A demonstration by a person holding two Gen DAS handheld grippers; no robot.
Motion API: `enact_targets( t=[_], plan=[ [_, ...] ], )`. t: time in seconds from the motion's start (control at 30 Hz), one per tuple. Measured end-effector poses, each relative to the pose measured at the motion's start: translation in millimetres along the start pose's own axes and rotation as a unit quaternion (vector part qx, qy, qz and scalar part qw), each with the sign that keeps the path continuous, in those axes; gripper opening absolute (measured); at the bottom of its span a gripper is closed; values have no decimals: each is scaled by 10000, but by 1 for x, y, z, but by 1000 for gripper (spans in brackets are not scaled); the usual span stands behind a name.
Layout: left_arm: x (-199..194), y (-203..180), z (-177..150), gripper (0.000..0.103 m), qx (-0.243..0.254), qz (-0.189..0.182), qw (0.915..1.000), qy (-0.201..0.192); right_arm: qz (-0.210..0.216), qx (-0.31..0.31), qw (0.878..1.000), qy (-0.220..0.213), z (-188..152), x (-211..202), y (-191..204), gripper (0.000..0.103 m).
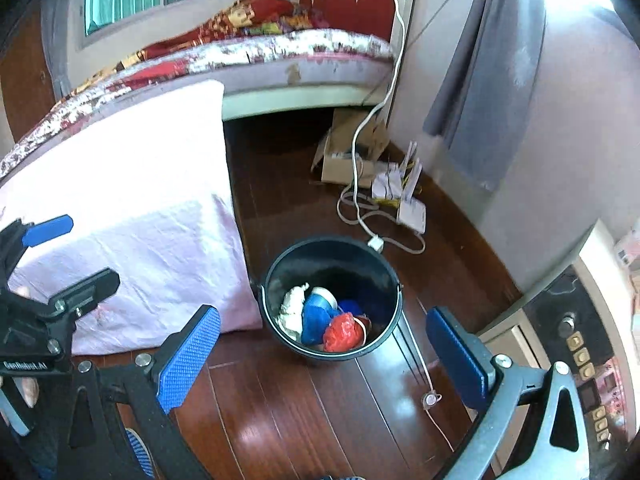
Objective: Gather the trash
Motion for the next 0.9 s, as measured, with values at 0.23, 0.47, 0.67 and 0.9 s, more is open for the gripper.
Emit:
enact_targets(
  t=[0.23,0.47,0.67,0.9],
  plan=[
    [-35,15,5,102,-55,203,9984,-516,-271,85,9991,-319,8,-33,15,103],
    [-70,27,9,102,-85,415,9953,-870,-286,133,9967,-754,19,-60,34,103],
    [-86,33,10,102,-183,542,9921,-1114,-217,176,9959,-857,17,-64,42,103],
    [-84,32,8,102,-139,493,9923,-1125,-294,242,9959,-816,4,-64,36,103]
  ],
)
Point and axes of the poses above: each gripper's, at about its wrist camera, not at the fingertips, and x roughly the way its jaws point, y to its left, z to its top, the point moved 5 cm from there along x, roughly the way its jaws point, and after that the axes turned 15 degrees about -x, right-handed, at the moved point
